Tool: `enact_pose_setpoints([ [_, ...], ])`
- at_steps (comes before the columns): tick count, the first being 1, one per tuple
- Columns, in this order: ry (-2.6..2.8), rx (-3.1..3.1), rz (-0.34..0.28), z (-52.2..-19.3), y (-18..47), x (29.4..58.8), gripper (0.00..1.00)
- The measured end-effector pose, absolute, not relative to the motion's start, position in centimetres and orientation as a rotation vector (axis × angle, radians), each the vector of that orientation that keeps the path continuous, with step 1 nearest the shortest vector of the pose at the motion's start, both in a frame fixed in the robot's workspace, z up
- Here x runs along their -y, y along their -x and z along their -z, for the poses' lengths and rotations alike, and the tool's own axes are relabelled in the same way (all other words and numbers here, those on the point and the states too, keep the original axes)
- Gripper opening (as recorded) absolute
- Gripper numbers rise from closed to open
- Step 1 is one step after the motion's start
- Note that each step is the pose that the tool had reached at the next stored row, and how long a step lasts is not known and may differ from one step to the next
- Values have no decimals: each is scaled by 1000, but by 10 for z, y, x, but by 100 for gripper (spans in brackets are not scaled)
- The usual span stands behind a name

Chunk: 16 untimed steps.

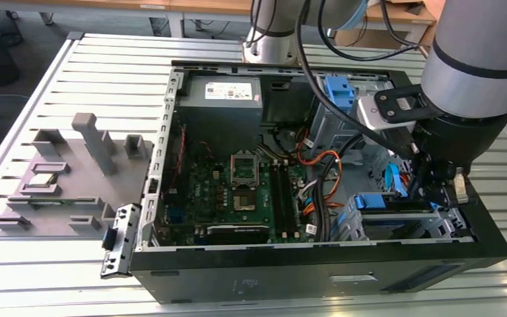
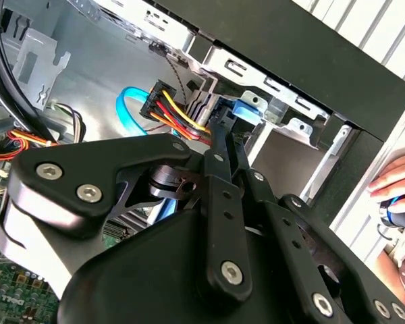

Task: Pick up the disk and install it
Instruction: 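Insert the second disk wire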

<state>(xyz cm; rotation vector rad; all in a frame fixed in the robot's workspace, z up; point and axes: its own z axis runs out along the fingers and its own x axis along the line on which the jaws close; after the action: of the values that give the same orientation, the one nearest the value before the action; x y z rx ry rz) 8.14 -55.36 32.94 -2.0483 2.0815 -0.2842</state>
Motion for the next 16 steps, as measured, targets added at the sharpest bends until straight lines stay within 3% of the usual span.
enact_pose_setpoints([
  [16, 2030, -2079, 258, -327, -81, 558, 17],
])
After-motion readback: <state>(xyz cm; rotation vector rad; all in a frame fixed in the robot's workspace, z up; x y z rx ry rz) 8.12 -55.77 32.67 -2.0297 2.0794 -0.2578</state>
